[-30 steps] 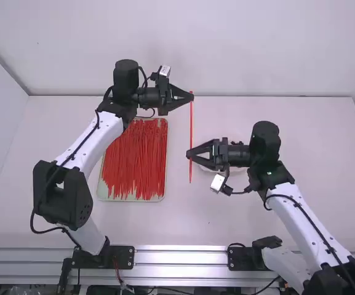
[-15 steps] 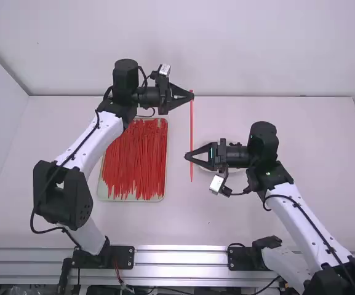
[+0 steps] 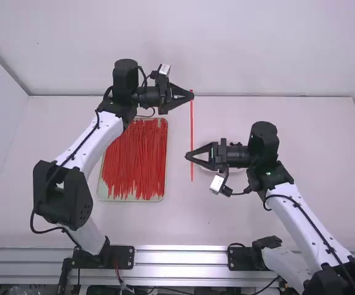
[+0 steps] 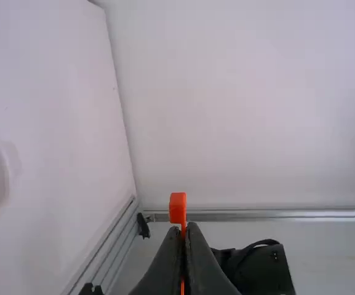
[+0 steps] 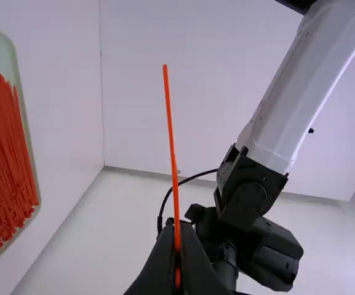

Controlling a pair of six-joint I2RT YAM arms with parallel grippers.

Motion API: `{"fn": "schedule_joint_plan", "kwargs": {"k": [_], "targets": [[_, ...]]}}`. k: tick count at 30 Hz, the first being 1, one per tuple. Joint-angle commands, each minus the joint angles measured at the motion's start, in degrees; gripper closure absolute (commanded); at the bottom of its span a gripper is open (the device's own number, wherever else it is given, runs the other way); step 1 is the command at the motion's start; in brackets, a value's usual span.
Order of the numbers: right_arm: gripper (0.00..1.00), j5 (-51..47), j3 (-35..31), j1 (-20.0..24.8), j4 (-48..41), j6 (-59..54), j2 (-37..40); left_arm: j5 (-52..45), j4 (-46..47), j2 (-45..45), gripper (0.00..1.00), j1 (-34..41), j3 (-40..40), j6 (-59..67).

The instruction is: Fasten the cable tie

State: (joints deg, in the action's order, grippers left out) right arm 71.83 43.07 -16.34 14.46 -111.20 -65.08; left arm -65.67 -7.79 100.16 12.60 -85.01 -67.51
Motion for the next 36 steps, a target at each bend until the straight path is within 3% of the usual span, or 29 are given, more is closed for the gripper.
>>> {"fn": "schedule_joint_plan", "kwargs": {"k": [1,14,17,36], "targets": [[1.0,0.31,1.88,0.22,0.04,0.42,-0.2,-0.85,-0.17,-0.5,0.98,0.15,-0.42,1.33],[0.9,0.33,1.86,-0.24,-0.2,0.39,-0.2,-0.9,-0.17,-0.5,0.98,-0.33,-0.42,1.31],[1.0,0.28,1.88,-0.7,-0.15,0.35,-0.2,-0.9,-0.17,-0.5,0.98,-0.09,-0.42,1.79],[1.0,0.09,1.88,-0.09,0.09,0.35,-0.2,-0.96,-0.15,-0.5,0.98,0.04,-0.42,2.84]]}}
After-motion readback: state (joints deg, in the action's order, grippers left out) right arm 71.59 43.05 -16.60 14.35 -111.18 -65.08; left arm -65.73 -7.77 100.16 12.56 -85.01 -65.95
